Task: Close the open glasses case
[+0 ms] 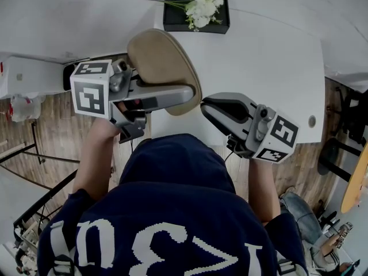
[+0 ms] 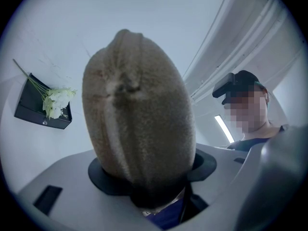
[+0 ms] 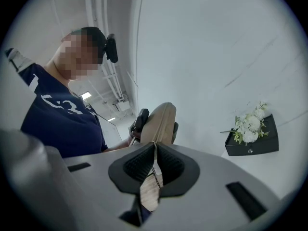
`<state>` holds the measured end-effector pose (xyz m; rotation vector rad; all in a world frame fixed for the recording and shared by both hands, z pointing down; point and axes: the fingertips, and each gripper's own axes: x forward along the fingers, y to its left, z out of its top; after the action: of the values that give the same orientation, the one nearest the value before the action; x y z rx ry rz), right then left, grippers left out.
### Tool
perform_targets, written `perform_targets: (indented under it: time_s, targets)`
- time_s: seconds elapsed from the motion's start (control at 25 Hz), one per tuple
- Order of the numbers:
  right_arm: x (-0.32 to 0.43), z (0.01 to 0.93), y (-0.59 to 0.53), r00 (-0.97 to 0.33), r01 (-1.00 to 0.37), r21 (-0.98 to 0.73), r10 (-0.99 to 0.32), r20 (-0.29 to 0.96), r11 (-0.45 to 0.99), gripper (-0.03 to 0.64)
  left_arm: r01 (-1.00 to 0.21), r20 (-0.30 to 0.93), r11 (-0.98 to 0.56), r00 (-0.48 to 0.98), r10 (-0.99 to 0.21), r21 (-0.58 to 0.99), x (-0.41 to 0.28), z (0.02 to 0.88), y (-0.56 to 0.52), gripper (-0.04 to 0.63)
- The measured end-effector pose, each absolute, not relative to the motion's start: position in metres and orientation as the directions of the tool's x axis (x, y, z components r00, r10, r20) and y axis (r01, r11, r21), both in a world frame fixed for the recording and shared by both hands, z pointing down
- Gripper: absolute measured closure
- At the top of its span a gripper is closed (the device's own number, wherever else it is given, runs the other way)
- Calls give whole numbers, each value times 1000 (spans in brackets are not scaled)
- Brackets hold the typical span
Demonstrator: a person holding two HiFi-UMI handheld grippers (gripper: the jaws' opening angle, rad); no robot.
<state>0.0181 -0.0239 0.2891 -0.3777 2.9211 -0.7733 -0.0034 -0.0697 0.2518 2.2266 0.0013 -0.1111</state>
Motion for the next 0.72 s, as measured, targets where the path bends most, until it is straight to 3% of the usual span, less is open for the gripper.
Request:
perform_targets:
  time_s: [0.16,0.48,0.72]
  targets:
    - [20,287,-25,-957,-242,-467,-288,-29,851,586,39,-86,-610,995,-48,791,-3,251,-71,305]
    - [20,274,-28,-916,-401,-186,-392,86,897,594,45,-80,-609,996,-31,792,0,247,-70,307]
    - [24,250,-27,-870,-487,0,-485,87,873,595,159,-212,-486,976,-55,859,-2,238,-73,307]
